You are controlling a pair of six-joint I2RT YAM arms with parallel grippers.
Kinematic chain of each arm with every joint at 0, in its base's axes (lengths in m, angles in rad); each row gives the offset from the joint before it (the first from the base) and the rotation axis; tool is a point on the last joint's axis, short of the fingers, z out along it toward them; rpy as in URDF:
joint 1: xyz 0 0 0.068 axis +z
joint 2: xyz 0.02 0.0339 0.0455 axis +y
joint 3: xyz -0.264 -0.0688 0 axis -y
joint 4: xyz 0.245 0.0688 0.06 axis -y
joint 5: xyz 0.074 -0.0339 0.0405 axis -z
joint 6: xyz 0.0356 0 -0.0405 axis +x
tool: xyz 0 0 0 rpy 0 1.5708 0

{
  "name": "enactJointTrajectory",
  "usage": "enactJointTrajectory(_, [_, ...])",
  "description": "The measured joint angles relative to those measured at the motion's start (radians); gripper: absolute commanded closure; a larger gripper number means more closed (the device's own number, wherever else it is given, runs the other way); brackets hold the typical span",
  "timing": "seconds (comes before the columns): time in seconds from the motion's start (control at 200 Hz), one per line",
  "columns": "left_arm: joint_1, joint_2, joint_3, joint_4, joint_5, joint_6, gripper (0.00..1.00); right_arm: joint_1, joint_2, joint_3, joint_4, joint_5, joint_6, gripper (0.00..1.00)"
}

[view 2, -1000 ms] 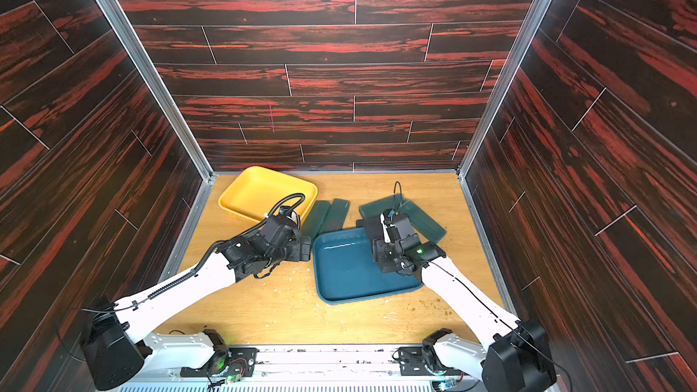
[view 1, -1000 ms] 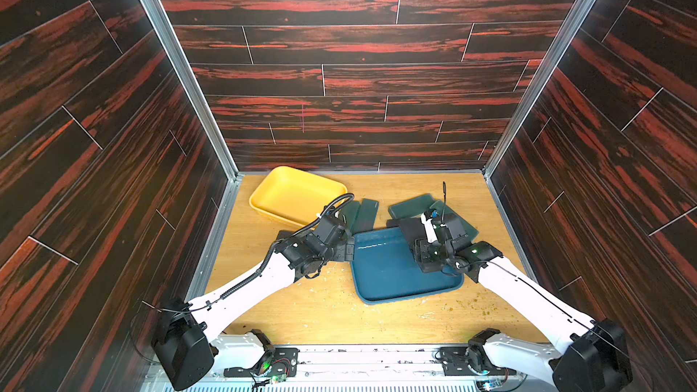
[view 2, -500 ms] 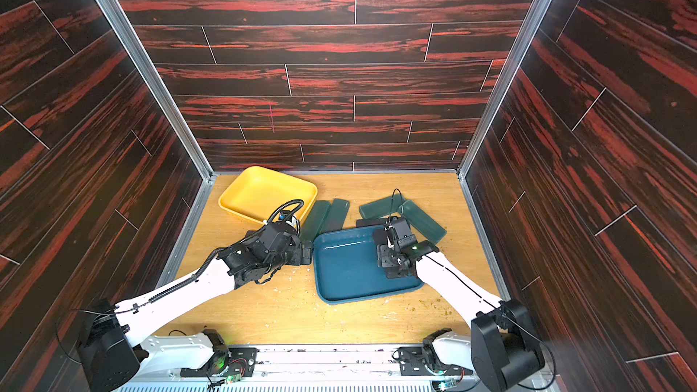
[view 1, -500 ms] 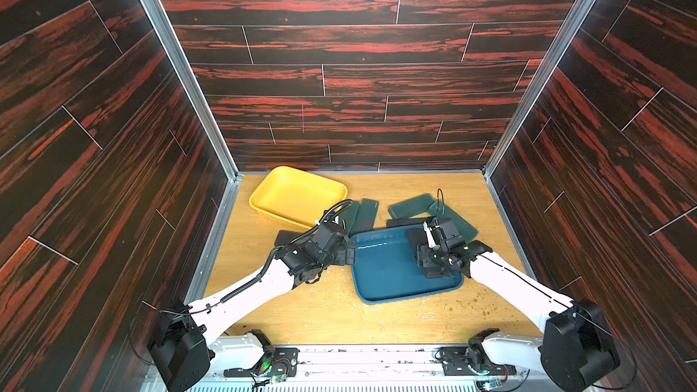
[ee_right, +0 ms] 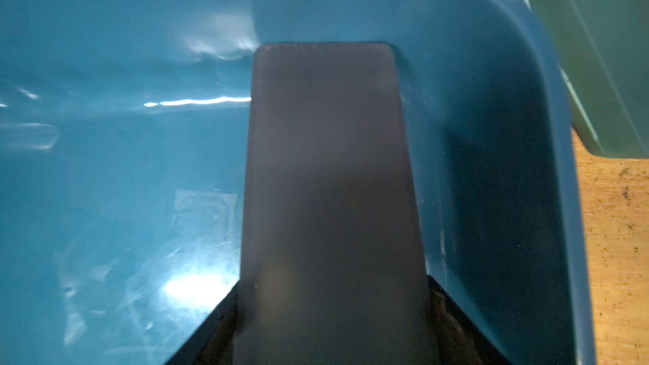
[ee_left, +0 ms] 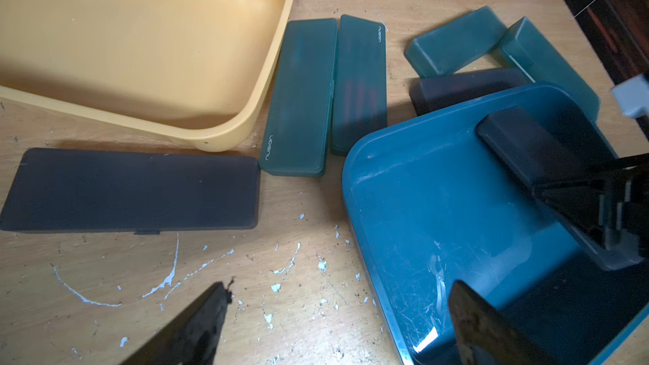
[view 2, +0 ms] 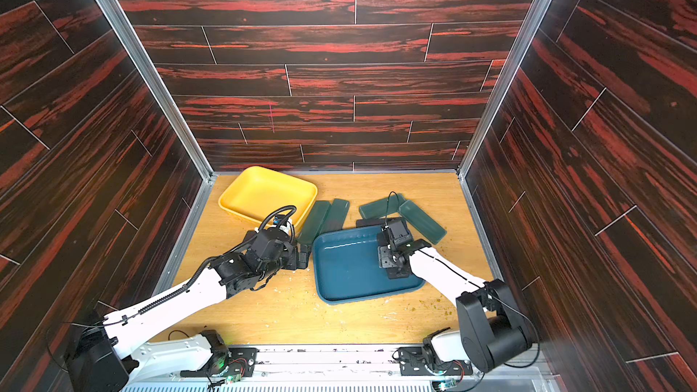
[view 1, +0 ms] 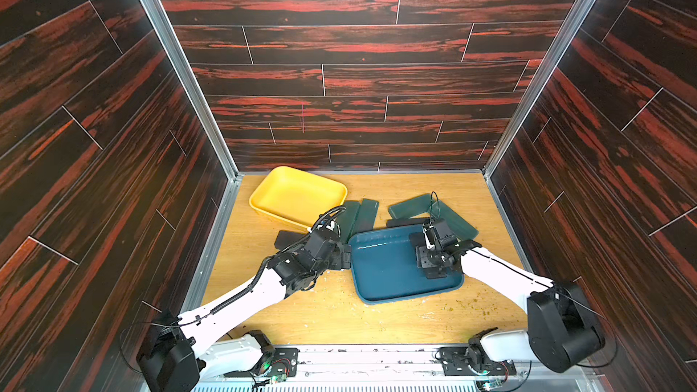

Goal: Place the pencil cases by color into the storage box
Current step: Place the pencil case at the storage box.

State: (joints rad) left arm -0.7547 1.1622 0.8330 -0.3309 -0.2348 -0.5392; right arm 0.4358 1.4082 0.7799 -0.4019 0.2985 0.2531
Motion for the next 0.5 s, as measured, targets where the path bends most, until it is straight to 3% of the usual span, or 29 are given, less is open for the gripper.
enactJointTrajectory(0.501, [0.0,-0.056,-0.049,0.026,0.002,-0.012,0.01,-0.039,0.147,0.077,-0.006,-0.018,-0.03,0.37])
